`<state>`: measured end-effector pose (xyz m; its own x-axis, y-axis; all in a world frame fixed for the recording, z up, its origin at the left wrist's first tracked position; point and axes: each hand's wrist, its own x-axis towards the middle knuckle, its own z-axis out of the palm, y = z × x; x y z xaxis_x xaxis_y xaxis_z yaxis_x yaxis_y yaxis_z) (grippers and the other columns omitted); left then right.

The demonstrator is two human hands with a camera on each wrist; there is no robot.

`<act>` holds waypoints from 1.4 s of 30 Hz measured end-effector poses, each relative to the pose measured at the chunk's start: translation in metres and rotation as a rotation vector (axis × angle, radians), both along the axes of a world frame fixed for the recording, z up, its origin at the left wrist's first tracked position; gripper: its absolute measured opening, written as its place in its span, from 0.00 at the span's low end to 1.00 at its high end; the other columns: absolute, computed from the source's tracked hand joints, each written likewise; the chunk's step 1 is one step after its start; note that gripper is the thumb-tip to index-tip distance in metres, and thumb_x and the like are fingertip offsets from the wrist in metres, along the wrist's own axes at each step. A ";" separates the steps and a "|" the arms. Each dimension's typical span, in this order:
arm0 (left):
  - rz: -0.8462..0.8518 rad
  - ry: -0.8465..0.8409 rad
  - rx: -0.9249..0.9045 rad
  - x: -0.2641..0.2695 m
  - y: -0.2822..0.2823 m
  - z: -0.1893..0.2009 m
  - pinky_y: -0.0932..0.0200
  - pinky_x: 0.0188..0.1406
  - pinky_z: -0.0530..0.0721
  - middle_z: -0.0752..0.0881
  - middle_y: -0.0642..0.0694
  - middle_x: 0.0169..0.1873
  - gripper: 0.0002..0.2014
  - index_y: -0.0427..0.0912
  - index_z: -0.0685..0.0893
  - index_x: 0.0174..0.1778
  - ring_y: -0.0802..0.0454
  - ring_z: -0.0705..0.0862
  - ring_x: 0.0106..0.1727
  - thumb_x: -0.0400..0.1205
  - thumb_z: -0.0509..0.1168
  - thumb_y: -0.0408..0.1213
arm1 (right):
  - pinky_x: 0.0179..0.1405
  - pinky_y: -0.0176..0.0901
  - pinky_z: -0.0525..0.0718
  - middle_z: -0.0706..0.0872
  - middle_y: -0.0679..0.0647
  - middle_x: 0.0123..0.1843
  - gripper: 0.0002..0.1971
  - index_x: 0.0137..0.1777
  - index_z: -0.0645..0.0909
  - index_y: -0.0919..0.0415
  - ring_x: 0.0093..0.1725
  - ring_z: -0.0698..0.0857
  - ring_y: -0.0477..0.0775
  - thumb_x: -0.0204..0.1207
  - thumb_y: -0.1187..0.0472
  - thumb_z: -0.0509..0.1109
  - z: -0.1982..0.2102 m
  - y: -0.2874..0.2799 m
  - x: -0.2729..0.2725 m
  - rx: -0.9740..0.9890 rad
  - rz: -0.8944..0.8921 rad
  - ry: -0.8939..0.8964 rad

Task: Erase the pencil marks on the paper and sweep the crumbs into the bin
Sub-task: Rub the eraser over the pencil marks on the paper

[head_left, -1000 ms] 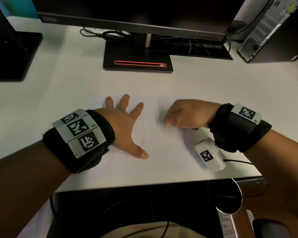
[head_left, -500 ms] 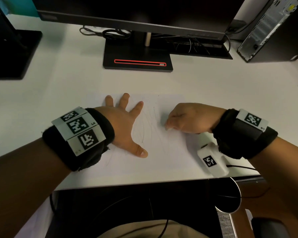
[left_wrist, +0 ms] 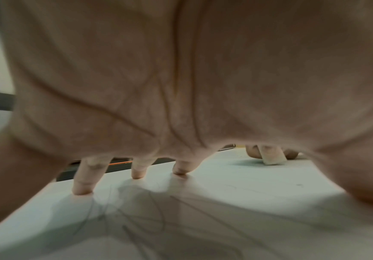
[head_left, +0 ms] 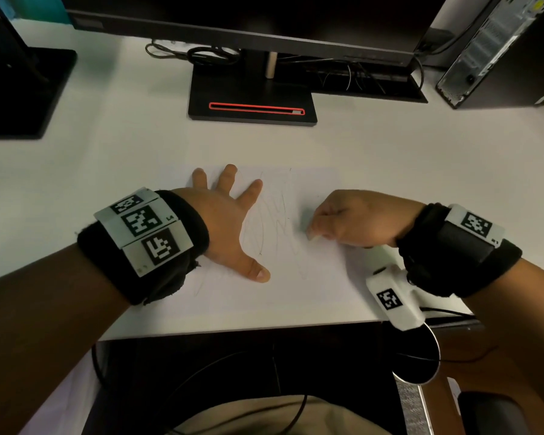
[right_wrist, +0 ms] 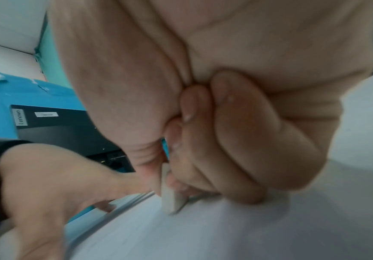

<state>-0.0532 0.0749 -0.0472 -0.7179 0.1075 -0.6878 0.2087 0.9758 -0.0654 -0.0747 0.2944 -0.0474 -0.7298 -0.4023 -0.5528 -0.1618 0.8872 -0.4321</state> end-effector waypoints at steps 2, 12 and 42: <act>0.004 -0.003 -0.001 0.001 0.000 0.001 0.25 0.78 0.59 0.22 0.47 0.81 0.70 0.61 0.22 0.80 0.28 0.31 0.83 0.57 0.65 0.83 | 0.33 0.46 0.73 0.68 0.54 0.28 0.22 0.31 0.71 0.57 0.29 0.68 0.55 0.83 0.47 0.66 -0.004 -0.003 0.005 0.002 0.041 -0.024; 0.008 -0.004 0.000 0.000 0.001 0.001 0.25 0.78 0.59 0.22 0.47 0.81 0.70 0.61 0.22 0.79 0.28 0.31 0.83 0.58 0.65 0.83 | 0.34 0.49 0.72 0.68 0.54 0.29 0.22 0.30 0.69 0.55 0.30 0.67 0.54 0.84 0.48 0.67 -0.006 -0.005 0.013 -0.003 0.082 -0.066; 0.008 0.017 0.002 0.001 -0.001 -0.002 0.26 0.78 0.59 0.23 0.48 0.82 0.71 0.62 0.22 0.80 0.29 0.33 0.83 0.56 0.64 0.84 | 0.38 0.49 0.76 0.72 0.52 0.27 0.22 0.32 0.73 0.59 0.29 0.71 0.52 0.86 0.49 0.64 0.002 -0.020 0.019 0.080 0.157 0.004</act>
